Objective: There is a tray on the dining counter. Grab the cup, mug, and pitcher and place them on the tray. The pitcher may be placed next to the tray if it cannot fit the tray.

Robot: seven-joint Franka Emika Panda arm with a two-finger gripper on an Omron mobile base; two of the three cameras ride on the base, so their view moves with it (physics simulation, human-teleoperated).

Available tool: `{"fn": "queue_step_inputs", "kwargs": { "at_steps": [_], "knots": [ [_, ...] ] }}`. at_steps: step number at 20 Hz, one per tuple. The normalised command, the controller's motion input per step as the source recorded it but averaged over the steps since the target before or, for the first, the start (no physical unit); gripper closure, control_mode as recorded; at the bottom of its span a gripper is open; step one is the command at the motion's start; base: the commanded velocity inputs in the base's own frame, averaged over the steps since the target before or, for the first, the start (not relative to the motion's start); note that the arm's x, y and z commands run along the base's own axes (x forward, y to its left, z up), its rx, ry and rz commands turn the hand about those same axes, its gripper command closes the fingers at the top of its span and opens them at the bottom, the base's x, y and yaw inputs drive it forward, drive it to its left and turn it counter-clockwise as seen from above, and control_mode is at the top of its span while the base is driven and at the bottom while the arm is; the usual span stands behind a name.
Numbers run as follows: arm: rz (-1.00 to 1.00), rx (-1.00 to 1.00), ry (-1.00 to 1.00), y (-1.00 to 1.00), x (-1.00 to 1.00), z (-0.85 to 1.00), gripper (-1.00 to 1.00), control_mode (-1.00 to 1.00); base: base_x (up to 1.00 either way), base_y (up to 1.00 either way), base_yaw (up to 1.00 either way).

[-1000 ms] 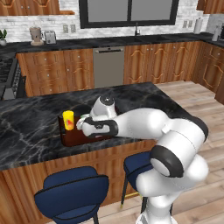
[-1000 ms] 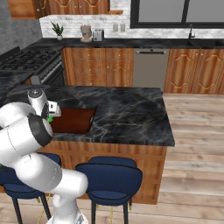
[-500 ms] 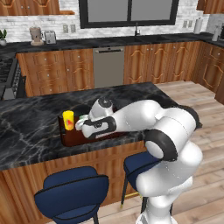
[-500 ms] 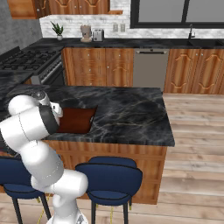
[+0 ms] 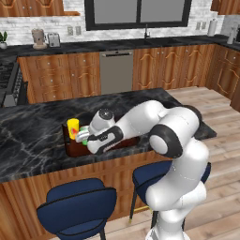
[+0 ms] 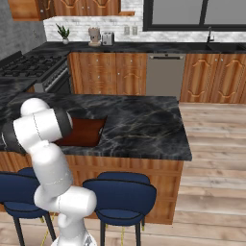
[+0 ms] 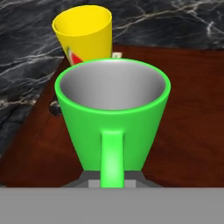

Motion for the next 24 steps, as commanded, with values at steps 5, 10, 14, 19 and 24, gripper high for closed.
{"fn": "queue_step_inputs", "kwargs": {
  "at_steps": [5,10,14,19,24],
  "knots": [
    [0.0,0.0,0.0,0.01,0.16,-0.23,1.0,-1.0,0.0,0.0,0.0],
    [0.0,0.0,0.0,0.04,0.16,-0.21,1.0,-1.0,0.0,0.0,0.0],
    [0.0,0.0,0.0,0.06,0.14,-0.19,1.0,-1.0,0.0,0.0,0.0],
    [0.0,0.0,0.01,0.05,0.05,-0.09,1.0,-1.0,0.0,0.0,0.0],
    [0.0,0.0,0.0,0.0,0.0,0.0,1.0,-1.0,0.0,0.0,0.0]
  ]
}}
